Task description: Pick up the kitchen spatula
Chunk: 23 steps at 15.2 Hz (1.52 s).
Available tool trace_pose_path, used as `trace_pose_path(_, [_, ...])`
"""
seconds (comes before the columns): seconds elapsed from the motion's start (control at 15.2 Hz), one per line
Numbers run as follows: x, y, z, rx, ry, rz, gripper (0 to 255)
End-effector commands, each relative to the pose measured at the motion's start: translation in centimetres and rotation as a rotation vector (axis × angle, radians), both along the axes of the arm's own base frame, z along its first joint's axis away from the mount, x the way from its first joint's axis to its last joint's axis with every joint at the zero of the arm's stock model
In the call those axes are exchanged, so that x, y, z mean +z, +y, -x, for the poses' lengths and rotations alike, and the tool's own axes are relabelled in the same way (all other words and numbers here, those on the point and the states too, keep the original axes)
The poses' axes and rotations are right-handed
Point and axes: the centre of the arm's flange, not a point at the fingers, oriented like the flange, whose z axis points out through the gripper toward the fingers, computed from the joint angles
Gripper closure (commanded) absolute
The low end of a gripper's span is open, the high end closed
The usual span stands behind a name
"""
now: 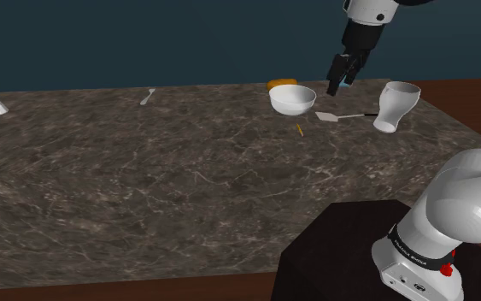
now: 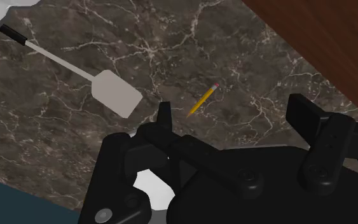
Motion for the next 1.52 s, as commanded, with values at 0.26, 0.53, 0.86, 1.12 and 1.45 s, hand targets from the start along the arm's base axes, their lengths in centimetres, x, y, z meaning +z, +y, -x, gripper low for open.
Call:
trace_pose_path(0.26, [-2.5, -4.5, 0.6, 0.165, 0.034, 0.011, 0])
trace_pose_path(0.53, [-5.0, -9.2, 0.6, 0.329, 0.069, 0.021, 0])
trace_pose_path(0.86, [-8.1, -14.9, -0.4, 0.535, 0.112, 0.035, 0])
trace_pose_path(1.12, [-10.5, -19.3, -1.9, 0.700, 0.147, 0.045, 0])
trace_pose_path(1.45, [-13.5, -23.3, -4.0, 0.861, 0.180, 0.056, 0])
